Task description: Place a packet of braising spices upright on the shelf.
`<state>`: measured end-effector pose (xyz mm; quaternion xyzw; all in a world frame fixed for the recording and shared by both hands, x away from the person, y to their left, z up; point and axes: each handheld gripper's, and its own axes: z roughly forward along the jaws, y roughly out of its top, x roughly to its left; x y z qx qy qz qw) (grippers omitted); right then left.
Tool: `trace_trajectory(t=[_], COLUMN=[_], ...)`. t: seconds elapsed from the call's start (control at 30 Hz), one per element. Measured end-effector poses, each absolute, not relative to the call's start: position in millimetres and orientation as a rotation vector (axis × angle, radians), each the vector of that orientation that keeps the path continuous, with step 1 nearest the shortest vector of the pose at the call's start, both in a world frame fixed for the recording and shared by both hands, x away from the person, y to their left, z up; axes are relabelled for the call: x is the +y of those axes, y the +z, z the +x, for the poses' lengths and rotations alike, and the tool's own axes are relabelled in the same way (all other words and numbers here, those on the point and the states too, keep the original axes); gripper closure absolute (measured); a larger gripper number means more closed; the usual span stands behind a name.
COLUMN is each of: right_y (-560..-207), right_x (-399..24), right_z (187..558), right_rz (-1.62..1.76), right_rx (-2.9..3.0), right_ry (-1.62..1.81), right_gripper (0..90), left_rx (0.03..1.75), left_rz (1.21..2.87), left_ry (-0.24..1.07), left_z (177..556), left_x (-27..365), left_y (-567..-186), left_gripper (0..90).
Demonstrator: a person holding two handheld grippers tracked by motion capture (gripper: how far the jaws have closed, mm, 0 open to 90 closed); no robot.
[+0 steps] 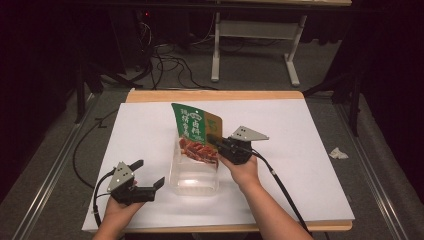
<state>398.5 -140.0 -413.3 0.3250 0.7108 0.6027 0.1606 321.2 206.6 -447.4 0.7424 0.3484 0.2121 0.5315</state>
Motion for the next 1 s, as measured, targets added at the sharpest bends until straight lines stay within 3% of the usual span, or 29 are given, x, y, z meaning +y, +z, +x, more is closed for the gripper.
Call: trace_trajectory(t=[0.17,0.3,0.7,0.8,0.83,1.0], right_y=[-412.0,-410.9,-402.3,-400.4,-398.9,-395.2], right_x=[-141.2,-142.1,-139.0,-138.1,-137.6,-138.2], right_z=[400.2,401.1,403.7,403.5,404.3,405.4], right_rz=[0.931,0.939,0.941,0.94,0.944,0.962], right_rx=[2.047,2.051,2.067,2.07,2.07,2.052], right_ry=[1.719,1.713,1.673,1.663,1.658,1.643], right_gripper=[86.7,79.1,40.4,35.7,28.0,14.3], left_rx=[0.828,0.83,0.832,0.832,0.832,0.832], left_rz=[1.775,1.772,1.774,1.771,1.771,1.773], left_ry=[0.508,0.505,0.504,0.504,0.504,0.502], left_z=[321.5,321.7,321.9,321.7,321.7,321.4], left_x=[206.7,206.6,206.9,206.8,206.9,207.4], left_y=[-447.5,-447.7,-447.9,-447.8,-447.7,-447.3], left_gripper=[3.8,3.7,3.8,3.8,3.8,3.8])
